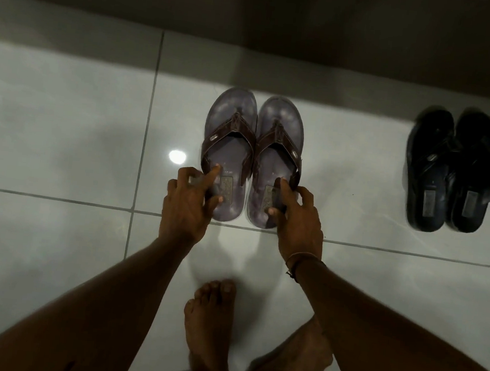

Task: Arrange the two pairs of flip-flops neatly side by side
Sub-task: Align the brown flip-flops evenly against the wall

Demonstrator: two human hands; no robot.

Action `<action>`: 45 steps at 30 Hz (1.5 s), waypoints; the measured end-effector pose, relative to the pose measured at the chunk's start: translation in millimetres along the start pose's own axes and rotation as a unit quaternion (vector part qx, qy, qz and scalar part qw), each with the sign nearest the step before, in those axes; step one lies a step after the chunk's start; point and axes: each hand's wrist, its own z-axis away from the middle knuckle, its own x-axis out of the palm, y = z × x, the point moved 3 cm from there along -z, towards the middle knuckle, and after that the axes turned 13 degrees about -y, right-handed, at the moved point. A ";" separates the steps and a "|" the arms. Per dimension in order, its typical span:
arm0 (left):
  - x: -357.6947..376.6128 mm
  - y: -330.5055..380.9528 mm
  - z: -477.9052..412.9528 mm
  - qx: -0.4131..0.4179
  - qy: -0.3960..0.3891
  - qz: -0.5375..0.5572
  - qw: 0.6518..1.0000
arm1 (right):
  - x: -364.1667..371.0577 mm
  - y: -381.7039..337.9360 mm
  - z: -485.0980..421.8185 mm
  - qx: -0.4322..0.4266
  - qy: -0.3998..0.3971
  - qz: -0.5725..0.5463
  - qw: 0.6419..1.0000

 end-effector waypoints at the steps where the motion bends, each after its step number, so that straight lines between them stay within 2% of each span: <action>1: -2.7 1.5 4.4 -0.016 0.034 -0.015 0.999 | -4.4 2.7 5.6 0.002 0.018 -0.002 1.000; 4: -2.8 32.0 15.4 0.002 0.099 -0.080 0.992 | -29.8 25.4 27.9 0.017 0.074 -0.001 0.997; 6: 8.6 72.0 17.9 0.065 0.085 -0.112 0.988 | -54.1 52.3 40.4 0.030 0.108 -0.002 0.994; 9: 37.4 156.9 12.6 0.170 0.054 -0.099 0.979 | -103.9 112.1 53.5 0.072 0.164 0.016 0.984; 11: 57.8 212.9 5.1 0.210 0.030 -0.088 0.973 | -139.2 152.6 55.3 0.092 0.191 0.019 0.977; 15: 109.7 308.0 -23.6 0.213 -0.031 -0.044 0.976 | -204.4 240.7 47.0 0.138 0.224 0.012 0.965; 19: 153.8 358.4 -56.5 0.196 -0.060 -0.039 0.978 | -241.4 303.7 24.1 0.142 0.209 -0.009 0.968; 24: 196.9 373.6 -81.4 0.142 -0.079 -0.026 0.986 | -251.2 343.2 -3.7 0.126 0.141 -0.058 0.980; 28: 209.4 373.8 -87.0 0.110 -0.071 -0.032 0.991 | -249.0 350.4 -16.6 0.097 0.112 -0.026 0.989; 38: 219.6 362.1 -55.7 0.084 -0.100 -0.014 0.991 | -234.3 355.4 6.7 0.083 0.075 -0.026 0.993; 45: 224.5 355.1 -42.3 0.090 -0.106 -0.012 0.990 | -221.7 358.8 20.2 0.086 0.077 -0.025 0.993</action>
